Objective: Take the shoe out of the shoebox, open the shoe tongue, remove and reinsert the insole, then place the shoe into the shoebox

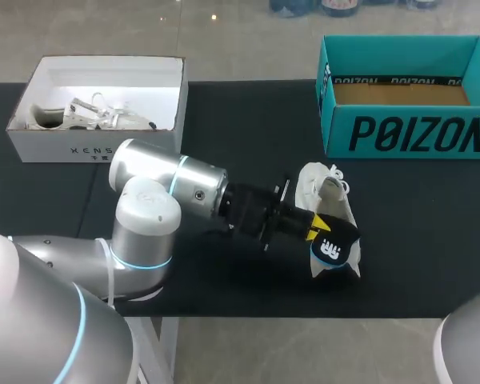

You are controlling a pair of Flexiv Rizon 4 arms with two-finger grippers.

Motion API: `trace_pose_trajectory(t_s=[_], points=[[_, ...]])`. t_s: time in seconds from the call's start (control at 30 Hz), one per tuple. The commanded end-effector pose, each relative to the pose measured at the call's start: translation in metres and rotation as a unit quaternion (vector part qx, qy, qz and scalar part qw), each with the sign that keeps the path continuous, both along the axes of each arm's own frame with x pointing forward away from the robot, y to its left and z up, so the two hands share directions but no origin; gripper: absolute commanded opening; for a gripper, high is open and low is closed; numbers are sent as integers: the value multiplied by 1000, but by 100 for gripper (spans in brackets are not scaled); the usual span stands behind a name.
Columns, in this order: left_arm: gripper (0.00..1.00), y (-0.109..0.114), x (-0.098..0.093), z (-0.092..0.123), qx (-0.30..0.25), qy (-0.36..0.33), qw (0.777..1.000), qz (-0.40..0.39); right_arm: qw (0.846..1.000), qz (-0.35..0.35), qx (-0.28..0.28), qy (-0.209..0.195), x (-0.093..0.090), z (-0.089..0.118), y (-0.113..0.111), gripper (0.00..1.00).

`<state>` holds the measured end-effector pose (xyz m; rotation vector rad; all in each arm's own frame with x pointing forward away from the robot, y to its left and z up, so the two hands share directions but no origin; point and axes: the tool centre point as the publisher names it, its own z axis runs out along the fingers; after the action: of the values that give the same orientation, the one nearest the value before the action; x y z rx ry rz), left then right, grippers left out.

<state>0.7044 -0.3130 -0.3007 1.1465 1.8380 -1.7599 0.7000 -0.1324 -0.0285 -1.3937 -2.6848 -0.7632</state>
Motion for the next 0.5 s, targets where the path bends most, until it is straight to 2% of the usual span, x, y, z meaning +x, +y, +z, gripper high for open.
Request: trace_pose_trajectory(t_s=[0.03,0.2,0.5], points=[[0,3,-4,-2,3,0,1000,5,1000,1,-1,4,3,1,0,100],[0,1,3,-7,4,-1,1000,7,1000,1,-1,4,3,1,0,100],[0,-4,28,-20,5,-8,1000,15,1000,1,-1,4,3,1,0,100]])
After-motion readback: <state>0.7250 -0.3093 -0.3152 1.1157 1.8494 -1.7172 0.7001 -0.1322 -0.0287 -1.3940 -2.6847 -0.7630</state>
